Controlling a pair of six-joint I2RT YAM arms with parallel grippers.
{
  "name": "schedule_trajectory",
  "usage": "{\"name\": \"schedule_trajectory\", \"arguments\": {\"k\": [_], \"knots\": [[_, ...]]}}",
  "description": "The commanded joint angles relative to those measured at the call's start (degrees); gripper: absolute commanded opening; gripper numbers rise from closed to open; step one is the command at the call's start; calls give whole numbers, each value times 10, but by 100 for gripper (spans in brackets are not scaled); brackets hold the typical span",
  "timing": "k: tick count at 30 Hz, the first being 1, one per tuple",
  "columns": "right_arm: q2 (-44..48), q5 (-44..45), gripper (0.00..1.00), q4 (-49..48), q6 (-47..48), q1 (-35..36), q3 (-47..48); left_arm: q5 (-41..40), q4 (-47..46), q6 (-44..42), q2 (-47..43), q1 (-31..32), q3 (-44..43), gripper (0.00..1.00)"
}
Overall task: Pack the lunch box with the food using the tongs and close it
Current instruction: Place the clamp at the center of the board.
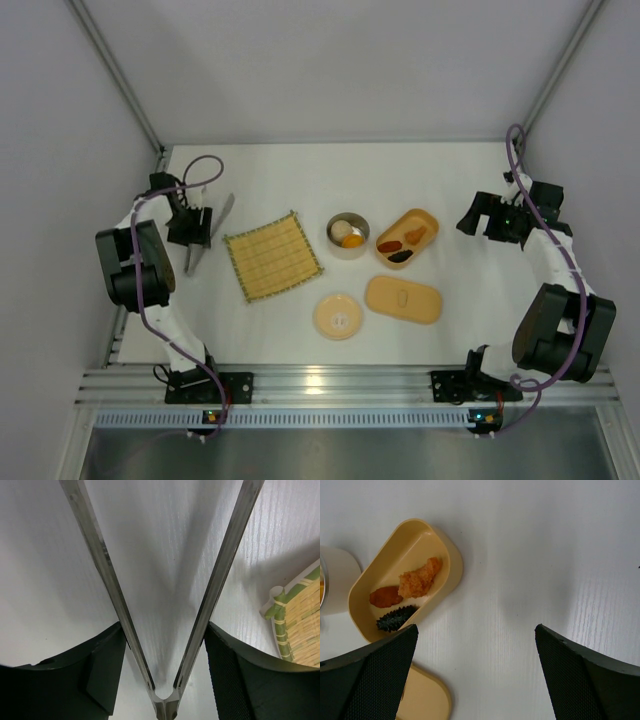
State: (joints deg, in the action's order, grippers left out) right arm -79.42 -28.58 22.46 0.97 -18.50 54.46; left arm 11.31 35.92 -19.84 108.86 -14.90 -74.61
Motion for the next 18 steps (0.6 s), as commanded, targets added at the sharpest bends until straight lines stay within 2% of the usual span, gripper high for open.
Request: {"name": "schedule_trajectory", "arguments": {"k": [1,10,11,15,16,18], "knots": [[8,-10,99,-3,5,-7,22,13,17,-8,-37,-4,-43,68],[11,-12,99,-4,3,-7,23,40,64,13,-61,-4,-126,82],[13,-12,99,-3,3,-7,22,44,69,15,-65,-5,-142,87],[15,-15,99,-1,6,-7,23,107,93,12,-100,-4,-171,89],[15,-17,99,-1,6,-7,23,161,109,3,-120,-4,-174,89],[15,-18,99,0,7,-7,22,207,136,-28,-139,6,-179,89]]}}
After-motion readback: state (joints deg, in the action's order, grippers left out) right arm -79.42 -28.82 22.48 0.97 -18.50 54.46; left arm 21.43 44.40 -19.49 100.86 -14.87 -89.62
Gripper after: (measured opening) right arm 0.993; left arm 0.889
